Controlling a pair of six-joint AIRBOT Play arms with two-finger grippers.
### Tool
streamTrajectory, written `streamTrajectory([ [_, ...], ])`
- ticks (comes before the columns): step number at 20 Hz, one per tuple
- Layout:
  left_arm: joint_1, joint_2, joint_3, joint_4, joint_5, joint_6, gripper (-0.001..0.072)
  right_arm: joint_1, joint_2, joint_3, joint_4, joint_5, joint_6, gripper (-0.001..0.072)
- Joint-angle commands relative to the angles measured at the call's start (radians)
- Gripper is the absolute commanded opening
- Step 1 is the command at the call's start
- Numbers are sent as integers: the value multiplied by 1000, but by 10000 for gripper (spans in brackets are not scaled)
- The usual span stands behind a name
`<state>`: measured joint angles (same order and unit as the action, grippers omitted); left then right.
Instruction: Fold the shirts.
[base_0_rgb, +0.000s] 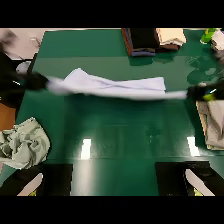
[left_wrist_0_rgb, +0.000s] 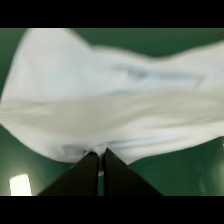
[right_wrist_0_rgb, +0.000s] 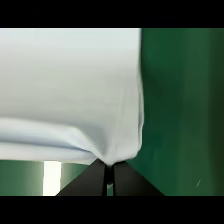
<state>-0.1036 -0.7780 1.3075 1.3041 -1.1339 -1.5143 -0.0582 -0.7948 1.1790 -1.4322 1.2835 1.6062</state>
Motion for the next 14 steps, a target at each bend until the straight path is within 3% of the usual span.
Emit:
streamTrajectory([
  [1,1,87,365,52,-10,-4,23,0,85,286,-4,-23,0,20],
  [5,1,87,655,55,5,-4,23,0,138,498,-11,-86,0,20],
  [10,1,84,742,54,99,-4,22,-1,98,697,-45,-82,0,19],
  [12,1,49,741,54,61,-4,22,0,37,784,-89,-37,0,19],
  [14,1,-29,733,58,-59,-4,23,0,-51,868,-90,41,0,19],
])
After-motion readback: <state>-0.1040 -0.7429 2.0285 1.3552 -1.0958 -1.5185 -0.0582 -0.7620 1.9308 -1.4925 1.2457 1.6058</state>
